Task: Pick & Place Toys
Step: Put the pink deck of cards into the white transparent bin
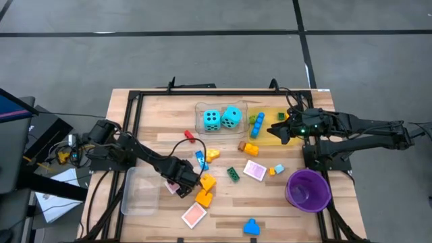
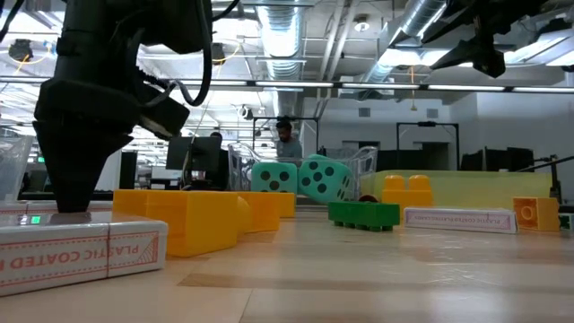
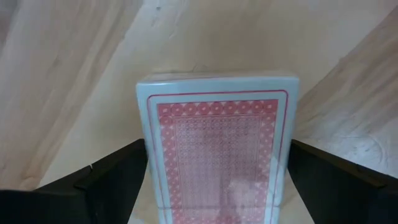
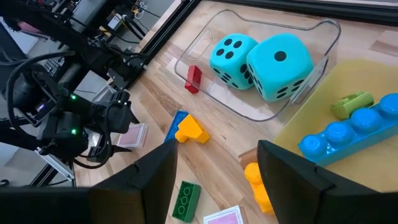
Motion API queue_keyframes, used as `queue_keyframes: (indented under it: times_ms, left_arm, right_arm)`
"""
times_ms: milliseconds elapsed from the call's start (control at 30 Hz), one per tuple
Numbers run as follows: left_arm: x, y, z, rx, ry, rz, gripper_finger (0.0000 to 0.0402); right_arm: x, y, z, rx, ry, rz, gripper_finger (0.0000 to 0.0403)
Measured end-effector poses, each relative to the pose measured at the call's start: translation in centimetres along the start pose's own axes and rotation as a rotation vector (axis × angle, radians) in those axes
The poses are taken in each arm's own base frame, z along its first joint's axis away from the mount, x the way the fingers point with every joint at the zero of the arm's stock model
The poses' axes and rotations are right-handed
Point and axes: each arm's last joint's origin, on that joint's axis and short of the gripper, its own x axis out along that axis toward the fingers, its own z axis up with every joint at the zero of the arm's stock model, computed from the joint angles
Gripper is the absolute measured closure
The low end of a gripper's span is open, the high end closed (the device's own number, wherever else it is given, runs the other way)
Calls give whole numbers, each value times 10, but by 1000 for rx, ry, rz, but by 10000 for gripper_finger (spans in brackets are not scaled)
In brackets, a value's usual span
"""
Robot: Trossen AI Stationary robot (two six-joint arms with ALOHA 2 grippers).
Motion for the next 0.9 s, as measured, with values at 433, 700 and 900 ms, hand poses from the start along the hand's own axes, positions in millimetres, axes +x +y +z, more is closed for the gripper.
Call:
queue_keyframes:
  times_ms: [433,700,900]
  left_arm:
    - [3,0,0,0,-6,-15,72]
    - [3,-4,2,0,-32,-56,103]
    - [2,-3,5,-7,-17,-77,97]
  right_arm:
    - [0,-1,-1,-4,13,-14,189]
    - [0,-1,-1,-5,13,-14,189]
    - [0,-1,-1,-29,14,-15,189]
